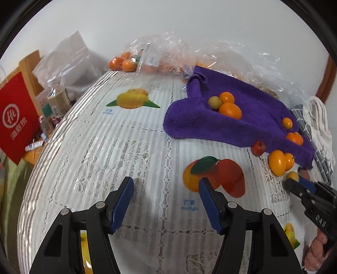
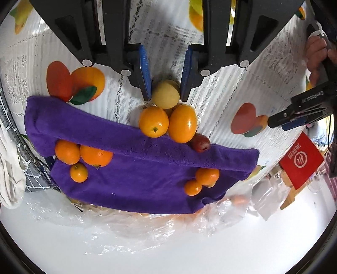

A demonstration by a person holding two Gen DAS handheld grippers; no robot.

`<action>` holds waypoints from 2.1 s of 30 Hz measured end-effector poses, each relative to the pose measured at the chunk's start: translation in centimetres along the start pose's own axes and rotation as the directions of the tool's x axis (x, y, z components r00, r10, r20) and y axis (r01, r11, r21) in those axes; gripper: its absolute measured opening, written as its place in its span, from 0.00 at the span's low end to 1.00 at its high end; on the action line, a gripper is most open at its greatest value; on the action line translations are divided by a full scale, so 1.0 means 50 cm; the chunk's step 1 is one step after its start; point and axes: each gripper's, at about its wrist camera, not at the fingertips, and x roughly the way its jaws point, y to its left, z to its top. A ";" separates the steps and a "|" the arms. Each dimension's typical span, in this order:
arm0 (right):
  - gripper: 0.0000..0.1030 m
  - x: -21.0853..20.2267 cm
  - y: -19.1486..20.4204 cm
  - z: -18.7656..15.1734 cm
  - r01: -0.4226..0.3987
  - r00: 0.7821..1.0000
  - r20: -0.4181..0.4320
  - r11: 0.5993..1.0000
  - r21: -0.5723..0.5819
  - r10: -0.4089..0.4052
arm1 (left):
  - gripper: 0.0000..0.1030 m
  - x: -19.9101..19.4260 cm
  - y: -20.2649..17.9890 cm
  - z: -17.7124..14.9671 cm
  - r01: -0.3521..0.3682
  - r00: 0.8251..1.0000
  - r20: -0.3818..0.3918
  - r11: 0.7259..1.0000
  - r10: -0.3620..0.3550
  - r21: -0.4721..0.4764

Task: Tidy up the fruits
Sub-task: 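Reach the right tool to the sheet and grasp a yellow-green fruit, then grasp a small red fruit with the left tool while the right tool holds the yellow-green fruit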

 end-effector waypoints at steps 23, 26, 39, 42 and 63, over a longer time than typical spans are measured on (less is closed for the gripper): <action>0.27 -0.070 -0.221 -0.038 0.050 0.994 0.084 0.984 0.173 -0.065 | 0.39 0.072 -0.210 0.059 0.290 0.957 -0.034 0.951 -0.288 0.112; 0.27 -0.070 -0.214 -0.039 0.049 0.994 0.086 0.986 0.161 -0.064 | 0.37 0.076 -0.216 0.062 0.285 0.959 -0.026 0.952 -0.284 0.114; 0.27 -0.054 -0.202 -0.040 0.066 0.995 0.071 0.989 0.132 -0.076 | 0.22 0.078 -0.215 0.068 0.345 0.939 -0.021 0.934 -0.344 0.094; 0.27 -0.057 -0.209 -0.041 0.048 0.995 0.081 0.989 0.143 -0.060 | 0.22 0.062 -0.206 0.072 0.373 0.927 0.017 0.925 -0.375 0.077; 0.27 -0.074 -0.213 -0.047 0.022 0.992 0.122 0.987 0.161 -0.042 | 0.22 -0.004 -0.174 0.089 0.324 0.913 0.224 0.940 -0.341 0.106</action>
